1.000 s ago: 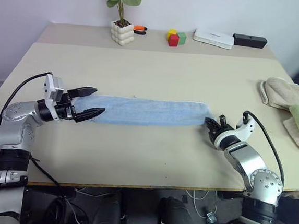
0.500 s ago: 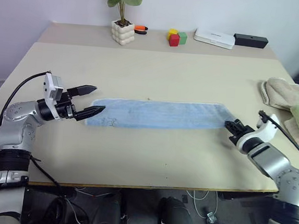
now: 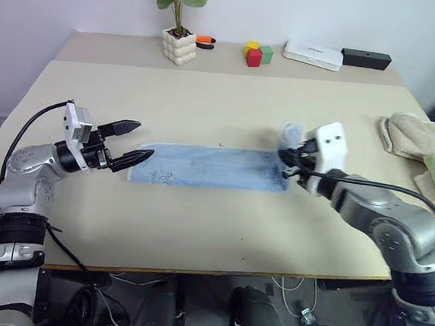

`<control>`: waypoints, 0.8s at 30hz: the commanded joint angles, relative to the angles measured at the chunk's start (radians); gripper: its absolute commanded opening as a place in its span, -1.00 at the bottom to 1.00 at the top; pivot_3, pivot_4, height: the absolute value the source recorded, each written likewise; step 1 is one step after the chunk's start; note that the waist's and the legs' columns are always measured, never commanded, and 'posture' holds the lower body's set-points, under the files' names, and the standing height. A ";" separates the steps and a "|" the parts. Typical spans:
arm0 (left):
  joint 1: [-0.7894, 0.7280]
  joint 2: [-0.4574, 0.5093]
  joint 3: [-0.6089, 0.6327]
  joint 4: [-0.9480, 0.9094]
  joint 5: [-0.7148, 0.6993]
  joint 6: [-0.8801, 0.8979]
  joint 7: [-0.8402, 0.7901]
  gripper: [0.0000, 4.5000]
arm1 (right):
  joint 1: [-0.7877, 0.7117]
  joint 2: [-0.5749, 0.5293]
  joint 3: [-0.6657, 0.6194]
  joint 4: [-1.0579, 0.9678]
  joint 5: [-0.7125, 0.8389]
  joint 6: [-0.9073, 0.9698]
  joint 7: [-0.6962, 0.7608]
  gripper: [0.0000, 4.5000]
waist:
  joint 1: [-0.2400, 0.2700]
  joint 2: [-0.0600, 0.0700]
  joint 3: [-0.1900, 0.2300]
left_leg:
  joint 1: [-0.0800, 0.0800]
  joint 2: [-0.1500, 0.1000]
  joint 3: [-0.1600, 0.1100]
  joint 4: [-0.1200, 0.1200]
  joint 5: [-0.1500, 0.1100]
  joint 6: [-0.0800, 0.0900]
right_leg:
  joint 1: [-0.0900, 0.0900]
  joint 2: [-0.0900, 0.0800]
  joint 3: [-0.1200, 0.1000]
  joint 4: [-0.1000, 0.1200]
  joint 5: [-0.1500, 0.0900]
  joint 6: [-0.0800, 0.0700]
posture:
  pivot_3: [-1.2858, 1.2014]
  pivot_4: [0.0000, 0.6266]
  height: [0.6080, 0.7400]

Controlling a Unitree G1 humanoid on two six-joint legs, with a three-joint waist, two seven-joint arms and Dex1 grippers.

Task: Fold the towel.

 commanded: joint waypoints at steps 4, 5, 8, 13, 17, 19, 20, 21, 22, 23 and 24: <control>0.034 0.007 0.034 -0.089 -0.027 0.001 0.022 1.00 | -0.084 0.108 0.121 0.043 -0.122 0.001 0.110 -0.97 | 0.004 0.000 0.000 | -0.001 0.000 0.001 0.000 0.000 0.000 | 0.000 0.000 0.000 0.000 0.000 0.000 | 0.03 -0.52 0.92; 0.046 0.011 0.039 -0.107 -0.032 0.006 0.027 1.00 | -0.086 0.117 0.133 0.050 -0.137 0.004 0.128 -0.97 | 0.004 0.000 0.000 | -0.001 0.000 0.001 0.000 0.000 0.000 | 0.000 0.000 0.000 0.000 0.000 0.000 | 0.03 -0.52 0.92; 0.072 0.018 0.051 -0.145 -0.044 0.021 0.039 1.00 | -0.091 0.147 0.152 0.072 -0.176 0.009 0.169 -0.97 | 0.002 0.000 0.000 | -0.001 0.000 0.001 0.001 0.000 0.000 | 0.000 0.000 0.000 0.000 0.000 0.000 | 0.03 -0.52 0.92; 0.107 0.024 0.063 -0.188 -0.051 0.036 0.061 1.00 | -0.102 0.197 0.204 0.105 -0.253 0.011 0.220 -0.97 | -0.002 0.000 0.000 | 0.000 0.000 0.001 0.000 0.000 0.000 | 0.000 0.000 0.000 0.000 0.000 0.000 | 0.03 -0.52 0.92; 0.125 0.032 0.070 -0.207 -0.054 0.043 0.067 1.00 | -0.104 0.203 0.305 0.125 -0.377 -0.027 0.255 -0.97 | -0.002 0.000 0.000 | 0.000 0.000 0.001 0.000 0.000 0.000 | -0.001 0.000 0.000 0.000 0.000 0.000 | 0.03 -0.52 0.92; 0.127 0.034 0.070 -0.211 -0.055 0.047 0.068 1.00 | -0.094 0.229 0.297 0.137 -0.386 -0.027 0.266 -0.97 | -0.002 0.000 0.000 | 0.000 0.000 0.001 0.000 0.000 0.000 | -0.001 0.000 0.000 0.000 0.000 0.000 | 0.03 -0.52 0.92; 0.128 0.034 0.071 -0.212 -0.057 0.048 0.069 1.00 | -0.090 0.239 0.289 0.140 -0.387 -0.025 0.274 -0.97 | -0.002 0.000 0.000 | 0.000 0.000 0.001 0.000 0.000 0.000 | -0.001 0.000 0.000 0.000 0.000 0.000 | 0.03 -0.52 0.92; 0.127 0.034 0.070 -0.211 -0.056 0.048 0.069 1.00 | -0.093 0.249 0.286 0.147 -0.400 -0.029 0.275 -0.97 | -0.002 0.000 0.000 | 0.000 0.000 0.001 0.000 0.000 0.000 | -0.001 0.000 0.000 0.000 0.000 0.000 | 0.03 -0.52 0.92; 0.126 0.033 0.068 -0.209 -0.055 0.047 0.069 1.00 | -0.097 0.261 0.280 0.156 -0.409 -0.028 0.274 -0.97 | -0.002 0.000 0.000 | 0.000 0.000 0.001 0.000 0.000 0.000 | -0.001 0.000 0.000 0.000 0.000 0.000 | 0.03 -0.52 0.92; 0.124 0.030 0.065 -0.206 -0.053 0.045 0.070 1.00 | -0.102 0.272 0.279 0.165 -0.424 -0.030 0.270 -0.74 | -0.002 0.000 0.000 | 0.000 0.000 0.001 0.000 0.000 0.000 | -0.001 0.000 0.000 0.000 0.000 0.000 | 0.03 -0.52 0.92; 0.121 0.028 0.061 -0.203 -0.048 0.040 0.070 1.00 | -0.104 0.299 0.250 0.176 -0.418 -0.022 0.255 -0.65 | -0.002 0.000 0.000 | 0.000 0.000 0.001 0.000 0.000 0.000 | -0.001 0.000 0.000 0.000 0.000 0.000 | 0.03 -0.52 0.92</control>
